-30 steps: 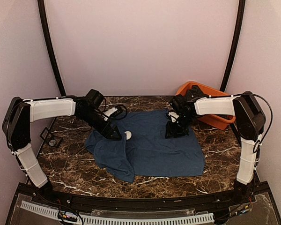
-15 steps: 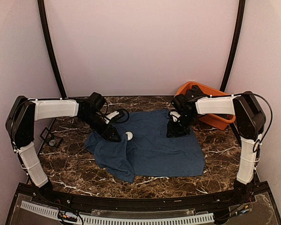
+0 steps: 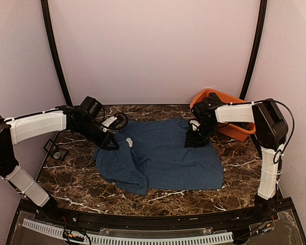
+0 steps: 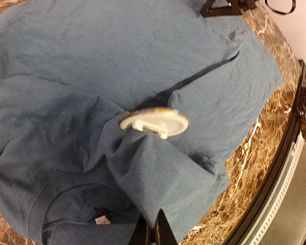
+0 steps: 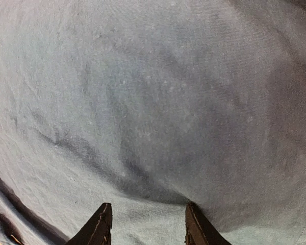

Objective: Pin the brooch onto the clothing
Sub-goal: Smooth out the clothing with brooches at the center of the board.

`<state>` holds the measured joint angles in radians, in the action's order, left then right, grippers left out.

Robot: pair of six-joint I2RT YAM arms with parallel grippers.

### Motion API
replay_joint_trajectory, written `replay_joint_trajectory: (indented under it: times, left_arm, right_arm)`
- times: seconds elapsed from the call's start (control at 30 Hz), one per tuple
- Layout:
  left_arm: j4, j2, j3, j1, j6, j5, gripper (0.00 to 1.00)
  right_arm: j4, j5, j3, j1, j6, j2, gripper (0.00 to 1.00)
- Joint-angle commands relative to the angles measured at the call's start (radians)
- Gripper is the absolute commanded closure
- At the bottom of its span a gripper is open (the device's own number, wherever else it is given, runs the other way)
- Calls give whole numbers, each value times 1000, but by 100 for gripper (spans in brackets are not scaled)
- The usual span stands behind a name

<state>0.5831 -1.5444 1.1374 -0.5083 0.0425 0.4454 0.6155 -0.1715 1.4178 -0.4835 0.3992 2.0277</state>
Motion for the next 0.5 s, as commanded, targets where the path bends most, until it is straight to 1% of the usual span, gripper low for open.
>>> replay_joint_trajectory:
  times: [0.0, 0.23, 0.4, 0.43, 0.47]
  left_arm:
    - [-36, 179, -112, 8, -195, -92, 99]
    - [-41, 389, -306, 7, -431, -84, 99]
    - [10, 509, -382, 7, -500, -114, 99]
    - [17, 518, -386, 7, -504, -127, 97]
    - [30, 533, -393, 7, -510, -143, 88]
  right_arm:
    - [0, 19, 12, 26, 22, 59, 53]
    - [13, 30, 54, 37, 23, 75, 53]
    - [20, 12, 78, 33, -7, 36, 54]
    - [25, 8, 81, 30, -21, 23, 54]
    - [27, 9, 83, 25, -36, 2, 54]
